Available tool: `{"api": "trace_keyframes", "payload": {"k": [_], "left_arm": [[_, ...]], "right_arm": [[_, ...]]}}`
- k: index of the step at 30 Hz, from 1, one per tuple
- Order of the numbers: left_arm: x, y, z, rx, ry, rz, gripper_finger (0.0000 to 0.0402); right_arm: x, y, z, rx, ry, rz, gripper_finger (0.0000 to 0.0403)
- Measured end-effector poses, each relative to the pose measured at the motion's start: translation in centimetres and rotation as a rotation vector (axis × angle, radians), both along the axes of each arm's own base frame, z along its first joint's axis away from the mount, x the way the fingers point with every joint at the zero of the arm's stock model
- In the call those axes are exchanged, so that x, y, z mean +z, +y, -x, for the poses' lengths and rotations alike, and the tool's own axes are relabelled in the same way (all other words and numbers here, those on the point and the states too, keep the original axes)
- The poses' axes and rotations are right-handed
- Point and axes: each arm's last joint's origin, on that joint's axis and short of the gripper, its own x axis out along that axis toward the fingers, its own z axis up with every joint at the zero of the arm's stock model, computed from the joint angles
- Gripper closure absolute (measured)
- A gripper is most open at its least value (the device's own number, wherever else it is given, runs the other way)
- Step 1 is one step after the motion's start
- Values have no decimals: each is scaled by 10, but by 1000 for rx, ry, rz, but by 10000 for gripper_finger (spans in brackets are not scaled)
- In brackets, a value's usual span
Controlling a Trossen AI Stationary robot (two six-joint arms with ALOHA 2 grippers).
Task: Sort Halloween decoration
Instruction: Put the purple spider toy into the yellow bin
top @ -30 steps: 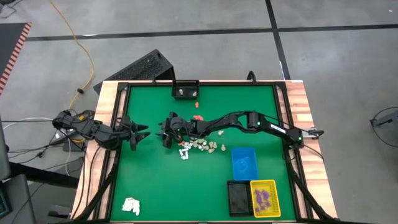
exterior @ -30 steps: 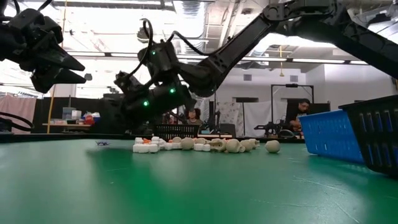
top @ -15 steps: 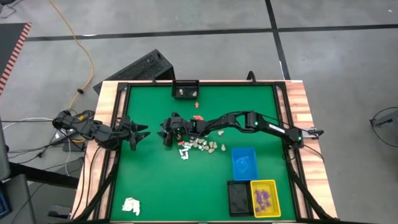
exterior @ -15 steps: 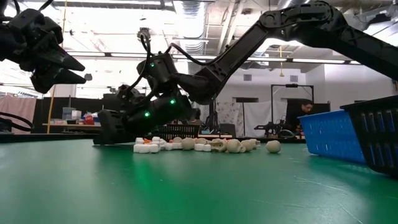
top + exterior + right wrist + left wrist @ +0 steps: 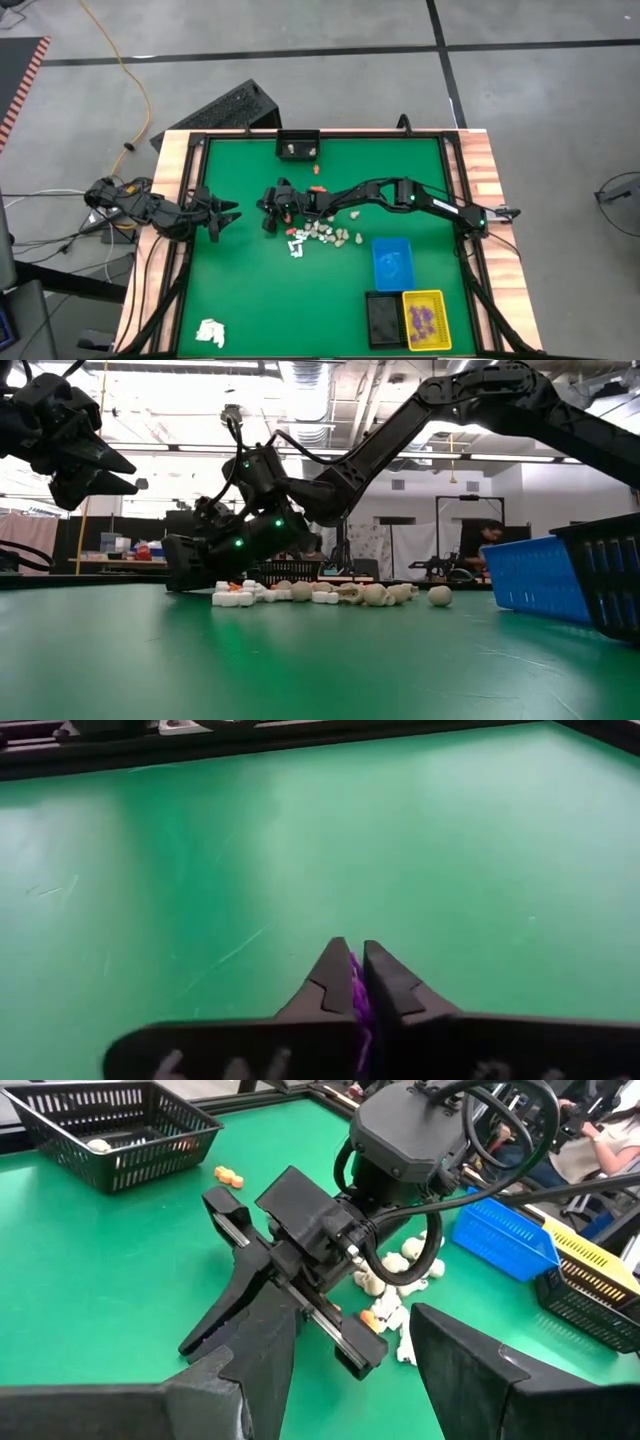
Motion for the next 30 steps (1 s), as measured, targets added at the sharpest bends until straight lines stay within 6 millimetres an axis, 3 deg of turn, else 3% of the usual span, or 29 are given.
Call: {"api": "trace_keyframes", "payload": {"k": [3,10,18,24,30], "left_arm": [[0,0,0,0,0,0,213],[0,0,0,1,-1,1,213],[1,0,0,9,-10,4,213],[1,0,0,12,-17,19,213],[2,0,0,17,-29,38,213]], "right_arm": [[3,0,0,5,-5,-3,397],[31,3,2,42,-23,10,400],[97,3,16,59,-9,61,402],[186,11,59,86,88,113,402],[262,46,120,162,150,112,402]]}}
